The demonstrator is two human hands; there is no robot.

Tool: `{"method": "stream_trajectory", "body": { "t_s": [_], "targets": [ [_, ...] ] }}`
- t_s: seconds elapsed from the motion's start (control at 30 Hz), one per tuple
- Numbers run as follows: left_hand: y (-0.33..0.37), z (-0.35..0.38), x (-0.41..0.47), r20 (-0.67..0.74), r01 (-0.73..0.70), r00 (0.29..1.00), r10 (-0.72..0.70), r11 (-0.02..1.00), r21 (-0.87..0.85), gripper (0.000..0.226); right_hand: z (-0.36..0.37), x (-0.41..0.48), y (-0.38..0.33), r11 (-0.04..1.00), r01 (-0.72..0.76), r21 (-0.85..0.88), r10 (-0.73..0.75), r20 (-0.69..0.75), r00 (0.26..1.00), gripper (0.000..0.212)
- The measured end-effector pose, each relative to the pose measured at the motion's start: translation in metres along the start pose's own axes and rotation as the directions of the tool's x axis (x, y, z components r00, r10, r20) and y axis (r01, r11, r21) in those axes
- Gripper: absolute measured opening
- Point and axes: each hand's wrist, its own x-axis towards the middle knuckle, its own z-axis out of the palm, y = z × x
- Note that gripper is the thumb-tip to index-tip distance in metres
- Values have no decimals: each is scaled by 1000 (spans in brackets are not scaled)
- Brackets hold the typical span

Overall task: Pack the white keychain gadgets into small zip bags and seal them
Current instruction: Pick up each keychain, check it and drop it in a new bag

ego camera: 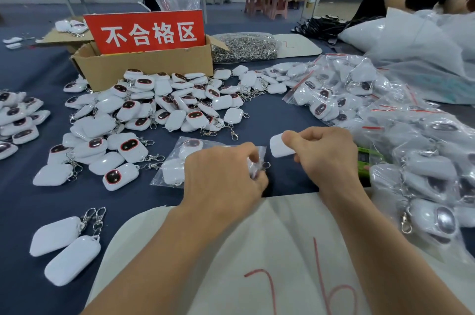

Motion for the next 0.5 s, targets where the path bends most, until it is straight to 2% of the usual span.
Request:
{"method": "stream_trajectory", "body": {
  "t_s": [0.07,0.17,0.23,0.3,0.33,0.43,0.5],
  "targets": [
    [-2,0,2,-26,60,998,-62,996,-60,12,-1,-2,-2,1000,13,-24,-11,78,997,25],
    [-5,3,2,-111,106,984,-136,963,-247,6,9,-13,-10,999,25,20,-30,280,959,23],
    [-6,4,2,-194,40,974,-115,935,-353,7,18,-24,-16,992,40,116,-87,438,895,18],
    [-6,2,3,-276,-30,957,-90,916,-400,7,24,-30,-18,982,103,160,-173,531,830,37],
    [-7,1,3,-303,-50,949,-87,907,-418,9,25,-30,-18,978,123,167,-193,512,837,41],
    [-9,1,2,-346,-83,933,-94,883,-463,17,22,-22,-14,971,93,222,-158,297,942,28],
    [-9,1,2,-356,-96,930,-95,871,-483,21,19,-15,-9,983,117,145,-137,140,981,26]
  ]
}}
